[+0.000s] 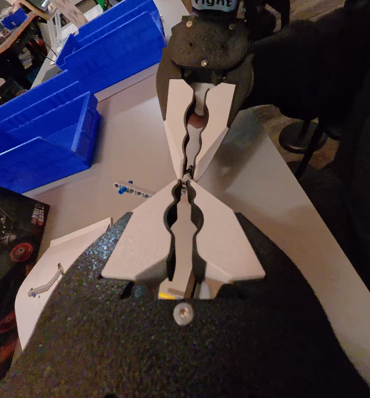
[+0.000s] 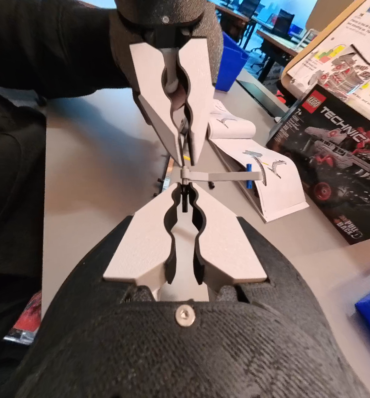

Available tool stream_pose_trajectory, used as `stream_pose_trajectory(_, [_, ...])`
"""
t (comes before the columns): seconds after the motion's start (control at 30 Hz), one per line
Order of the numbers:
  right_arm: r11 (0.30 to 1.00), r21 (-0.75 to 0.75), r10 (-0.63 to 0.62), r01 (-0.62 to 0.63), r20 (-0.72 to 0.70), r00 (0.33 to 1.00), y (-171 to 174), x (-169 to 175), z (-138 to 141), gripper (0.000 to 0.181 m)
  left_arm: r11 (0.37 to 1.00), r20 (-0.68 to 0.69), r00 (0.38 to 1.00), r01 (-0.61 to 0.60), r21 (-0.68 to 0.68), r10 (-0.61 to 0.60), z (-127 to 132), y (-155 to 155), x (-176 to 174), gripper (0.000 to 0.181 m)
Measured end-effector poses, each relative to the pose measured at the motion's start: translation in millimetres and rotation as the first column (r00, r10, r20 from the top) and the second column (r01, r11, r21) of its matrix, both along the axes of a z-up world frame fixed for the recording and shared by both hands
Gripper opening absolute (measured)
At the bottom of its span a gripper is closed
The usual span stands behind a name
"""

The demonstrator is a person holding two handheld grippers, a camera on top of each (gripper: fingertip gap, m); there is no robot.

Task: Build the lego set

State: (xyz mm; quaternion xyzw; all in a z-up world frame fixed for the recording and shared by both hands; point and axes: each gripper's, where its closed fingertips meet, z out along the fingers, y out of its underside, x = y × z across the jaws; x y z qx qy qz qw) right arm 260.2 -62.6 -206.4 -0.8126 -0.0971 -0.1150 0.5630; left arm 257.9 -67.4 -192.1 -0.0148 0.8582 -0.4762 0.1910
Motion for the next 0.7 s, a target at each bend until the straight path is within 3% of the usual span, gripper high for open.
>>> stream_pose_trajectory(0.17, [0.999,0.031,0.015,-0.015,-0.024,1.0,1.8,-3.6,6.3,0.004,0.999,0.024,0.999,0.042,0.023,-0.043,0.2,-0.2,-6.1,0.014])
stream_pose_trajectory(0.23, [0.999,0.014,0.04,-0.04,-0.034,0.999,1.4,-7.6,3.3,0.004,0.998,0.033,0.998,0.053,0.017,-0.054,2.8,-2.0,-8.1,0.003])
stream_pose_trajectory(0.5, [0.999,-0.021,0.029,-0.029,-0.005,1.0,1.9,-6.7,-0.7,0.004,0.995,0.089,0.994,0.053,0.087,-0.061,-3.1,-0.9,-8.1,0.004])
stream_pose_trajectory(0.6, [0.998,-0.021,0.056,-0.056,-0.018,0.998,3.7,-11.9,-0.5,0.004,0.989,0.132,0.989,0.041,0.14,-0.059,-6.7,0.1,-5.6,0.014])
stream_pose_trajectory(0.7, [0.998,-0.024,0.062,-0.062,-0.015,0.998,5.0,-13.5,-0.4,0.004,0.984,0.115,0.99,0.06,0.169,-0.08,-11.0,-0.3,-8.6,0.005])
